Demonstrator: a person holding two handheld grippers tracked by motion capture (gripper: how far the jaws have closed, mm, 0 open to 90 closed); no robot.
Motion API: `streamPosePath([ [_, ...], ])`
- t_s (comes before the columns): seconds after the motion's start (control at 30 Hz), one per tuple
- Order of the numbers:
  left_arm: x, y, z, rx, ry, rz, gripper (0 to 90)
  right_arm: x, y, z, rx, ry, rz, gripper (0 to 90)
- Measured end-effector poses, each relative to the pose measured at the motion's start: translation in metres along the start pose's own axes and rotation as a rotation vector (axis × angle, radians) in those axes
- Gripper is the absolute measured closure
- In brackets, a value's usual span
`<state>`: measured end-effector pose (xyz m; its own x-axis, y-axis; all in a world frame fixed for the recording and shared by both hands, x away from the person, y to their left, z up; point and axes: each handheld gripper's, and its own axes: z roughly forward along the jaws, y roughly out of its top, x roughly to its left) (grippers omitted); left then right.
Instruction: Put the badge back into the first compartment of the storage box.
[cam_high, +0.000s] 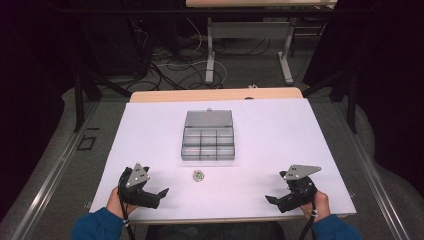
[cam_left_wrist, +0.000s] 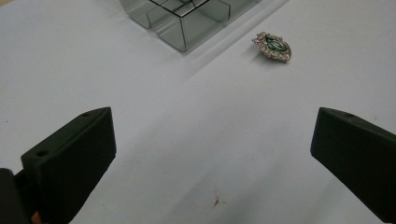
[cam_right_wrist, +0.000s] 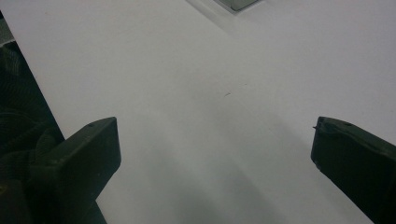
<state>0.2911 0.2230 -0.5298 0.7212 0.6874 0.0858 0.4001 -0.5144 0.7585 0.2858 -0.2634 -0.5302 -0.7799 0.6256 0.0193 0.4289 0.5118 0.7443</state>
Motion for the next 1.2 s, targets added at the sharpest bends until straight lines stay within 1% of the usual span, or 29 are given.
streamPosePath([
  [0.03, 0.0, 0.001, 0.0, 0.003, 0.001, 0.007, 0.3, 0.0, 0.0, 0.0, 0.0, -0.001, -0.001, 1.2],
  [0.07, 0.0, 0.001, 0.0, 0.008, 0.0, 0.009, 0.3, -0.001, 0.0, 0.0, -0.001, 0.0, -0.012, 1.2],
  [0.1, 0.0, 0.001, 0.0, 0.008, 0.0, 0.009, 0.3, -0.001, 0.0, 0.0, -0.001, 0.0, -0.012, 1.2],
  [0.17, -0.001, 0.002, 0.001, 0.002, -0.002, 0.0, 0.3, -0.001, 0.0, 0.001, 0.0, 0.003, 0.001, 1.4],
  [0.2, -0.001, 0.003, 0.002, 0.008, 0.0, 0.005, 0.3, -0.001, 0.0, 0.0, 0.007, 0.006, 0.002, 1.4],
  [0.23, -0.001, 0.003, 0.002, 0.006, 0.002, 0.003, 0.3, -0.002, 0.0, 0.001, -0.002, 0.003, 0.004, 1.4],
  [0.27, -0.002, 0.004, 0.003, 0.011, -0.002, -0.003, 0.3, -0.002, 0.0, 0.001, -0.002, 0.002, 0.004, 1.4],
  [0.3, -0.001, 0.005, 0.004, 0.014, 0.002, 0.001, 0.4, -0.002, 0.0, 0.002, -0.001, 0.004, 0.005, 1.5],
  [0.33, -0.002, 0.006, 0.005, 0.013, -0.005, -0.006, 0.4, -0.002, 0.0, 0.002, 0.0, 0.004, 0.004, 1.5],
  [0.37, -0.003, 0.006, 0.005, 0.02, -0.003, -0.009, 0.4, -0.002, 0.0, 0.002, -0.002, 0.001, -0.007, 1.5],
  [0.47, -0.004, 0.008, 0.006, 0.027, -0.008, 0.001, 0.4, 0.0, 0.0, 0.002, 0.0, -0.005, 0.005, 1.7],
  [0.53, -0.004, 0.009, 0.008, 0.02, -0.009, -0.004, 0.5, -0.001, -0.001, 0.003, -0.004, -0.012, 0.006, 1.7],
  [0.57, -0.004, 0.01, 0.008, 0.023, -0.01, -0.01, 0.4, -0.001, -0.001, 0.003, 0.004, -0.012, 0.007, 1.7],
  [0.6, -0.004, 0.012, 0.009, 0.021, -0.012, -0.02, 0.5, -0.002, -0.001, 0.003, -0.005, -0.01, -0.003, 1.8],
  [0.63, -0.005, 0.013, 0.009, 0.025, -0.013, -0.022, 0.4, -0.002, 0.0, 0.002, 0.01, -0.003, -0.003, 1.8],
  [0.67, -0.005, 0.014, 0.011, 0.018, -0.013, -0.026, 0.4, -0.002, -0.001, 0.002, 0.001, -0.005, 0.007, 1.8],
  [0.7, -0.005, 0.014, 0.011, 0.018, -0.013, -0.026, 0.4, -0.002, 0.0, 0.002, 0.004, -0.006, -0.002, 1.8],
  [0.73, -0.007, 0.018, 0.012, 0.022, -0.012, -0.018, 0.4, -0.002, -0.001, 0.003, -0.006, -0.011, -0.002, 1.9],
  [0.77, -0.008, 0.02, 0.013, 0.009, -0.01, -0.022, 0.4, -0.002, -0.001, 0.003, -0.003, -0.01, 0.006, 1.9],
  [0.8, -0.008, 0.021, 0.013, 0.013, -0.013, -0.025, 0.4, -0.001, -0.001, 0.004, 0.0, -0.008, 0.012, 1.9],
  [0.83, -0.008, 0.023, 0.013, 0.005, -0.009, -0.026, 0.4, -0.001, 0.0, 0.003, 0.014, -0.002, 0.011, 1.9],
  [0.93, -0.008, 0.025, 0.015, 0.009, -0.011, -0.031, 0.4, -0.001, 0.0, 0.003, 0.014, -0.003, 0.007, 1.9],
  [0.97, -0.007, 0.025, 0.016, 0.015, -0.014, -0.037, 0.4, -0.001, -0.001, 0.004, 0.003, -0.016, 0.014, 1.9],
  [1.0, -0.006, 0.025, 0.019, 0.027, -0.012, -0.043, 0.3, -0.002, 0.0, 0.004, 0.007, -0.009, 0.018, 1.9],
  [1.03, -0.006, 0.025, 0.02, 0.019, -0.01, -0.05, 0.3, -0.001, -0.001, 0.004, 0.002, -0.016, 0.017, 2.0],
  [1.1, -0.005, 0.026, 0.02, 0.02, -0.01, -0.048, 0.3, -0.001, 0.0, 0.004, 0.009, -0.008, 0.014, 1.9],
  [1.13, -0.005, 0.026, 0.021, 0.017, -0.008, -0.059, 0.3, -0.002, 0.0, 0.004, 0.012, -0.005, -0.009, 2.0],
  [1.17, -0.005, 0.027, 0.021, 0.017, -0.006, -0.058, 0.3, -0.001, 0.0, 0.003, 0.015, -0.006, 0.003, 2.0],
  [1.2, -0.005, 0.028, 0.022, 0.02, -0.002, -0.056, 0.3, -0.002, 0.0, 0.004, 0.013, -0.005, -0.009, 2.0],
])
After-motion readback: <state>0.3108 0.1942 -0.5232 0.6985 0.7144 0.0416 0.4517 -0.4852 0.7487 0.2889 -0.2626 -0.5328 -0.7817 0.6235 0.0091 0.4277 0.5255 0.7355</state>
